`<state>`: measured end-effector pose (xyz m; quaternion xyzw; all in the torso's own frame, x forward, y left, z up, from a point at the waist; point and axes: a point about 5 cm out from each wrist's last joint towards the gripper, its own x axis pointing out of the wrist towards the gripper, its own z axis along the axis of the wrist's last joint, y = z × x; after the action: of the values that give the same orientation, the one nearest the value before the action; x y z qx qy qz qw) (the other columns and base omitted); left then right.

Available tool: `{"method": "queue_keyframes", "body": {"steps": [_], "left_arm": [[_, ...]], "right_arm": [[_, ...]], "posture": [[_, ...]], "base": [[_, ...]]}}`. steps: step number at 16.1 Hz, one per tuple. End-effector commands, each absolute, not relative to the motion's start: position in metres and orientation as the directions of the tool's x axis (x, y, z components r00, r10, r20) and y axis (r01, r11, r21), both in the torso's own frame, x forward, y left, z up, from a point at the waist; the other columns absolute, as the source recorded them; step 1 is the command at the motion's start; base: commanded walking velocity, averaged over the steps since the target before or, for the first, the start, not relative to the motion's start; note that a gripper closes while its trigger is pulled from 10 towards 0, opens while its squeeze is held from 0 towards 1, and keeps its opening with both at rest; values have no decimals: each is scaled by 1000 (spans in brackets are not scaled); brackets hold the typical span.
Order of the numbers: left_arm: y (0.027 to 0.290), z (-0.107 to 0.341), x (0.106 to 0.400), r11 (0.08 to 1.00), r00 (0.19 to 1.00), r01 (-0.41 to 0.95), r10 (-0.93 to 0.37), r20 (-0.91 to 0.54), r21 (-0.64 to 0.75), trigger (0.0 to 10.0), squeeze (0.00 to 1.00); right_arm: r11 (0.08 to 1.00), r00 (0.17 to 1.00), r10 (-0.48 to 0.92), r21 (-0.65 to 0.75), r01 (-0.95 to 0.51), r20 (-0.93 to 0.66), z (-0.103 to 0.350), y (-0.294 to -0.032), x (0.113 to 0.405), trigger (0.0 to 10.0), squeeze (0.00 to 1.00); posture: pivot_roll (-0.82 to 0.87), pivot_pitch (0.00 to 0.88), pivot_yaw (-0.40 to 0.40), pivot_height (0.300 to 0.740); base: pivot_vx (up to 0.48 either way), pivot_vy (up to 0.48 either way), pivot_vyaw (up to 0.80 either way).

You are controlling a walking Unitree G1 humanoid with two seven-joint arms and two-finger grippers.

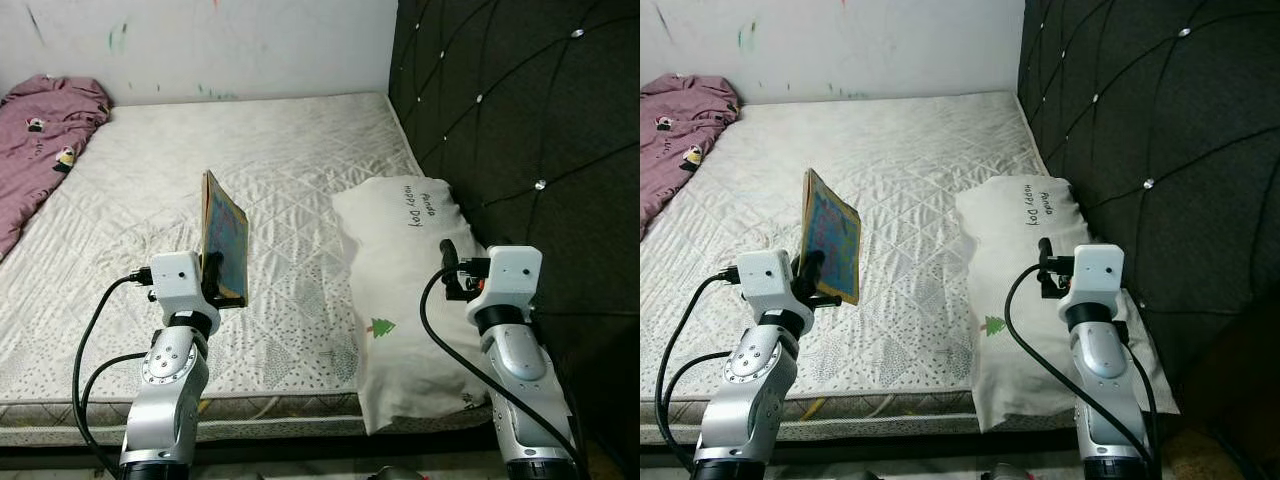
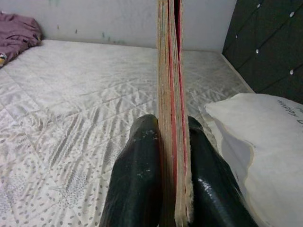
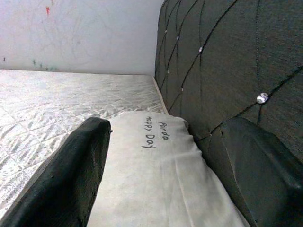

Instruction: Clean up the room

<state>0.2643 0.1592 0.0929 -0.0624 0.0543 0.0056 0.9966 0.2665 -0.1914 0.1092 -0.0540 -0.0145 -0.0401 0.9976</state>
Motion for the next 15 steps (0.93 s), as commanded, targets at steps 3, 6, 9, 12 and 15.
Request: {"method": "queue_keyframes", "body": {"steps": [3,6,9,12,15], "left_arm": [[163,105,266,994,998,-14,8,-59,-110,10000,0],[162,105,267,994,998,-11,4,-60,-108,10000,0],[162,105,267,994,998,-10,4,-58,-106,10000,0],[162,105,267,994,998,-12,6,-56,-104,10000,0],[162,107,267,994,999,-19,14,-45,-104,10000,0]], "right_arm": [[993,997,-62,-96,67,50,114,-188,268,10000,0],[993,997,-61,-95,66,50,113,-187,268,10000,0],[994,997,-58,-93,62,50,113,-187,268,10000,0],[994,997,-56,-95,61,52,113,-187,268,10000,0],[993,997,-55,-101,60,51,113,-187,269,10000,0]], "posture": [[-89,0,68,721],[-89,0,69,686],[-88,0,68,661],[-87,0,66,646],[-85,0,62,646]], "base": [[0,0,0],[0,0,0],[0,0,0],[0,0,0],[0,0,0]]}}
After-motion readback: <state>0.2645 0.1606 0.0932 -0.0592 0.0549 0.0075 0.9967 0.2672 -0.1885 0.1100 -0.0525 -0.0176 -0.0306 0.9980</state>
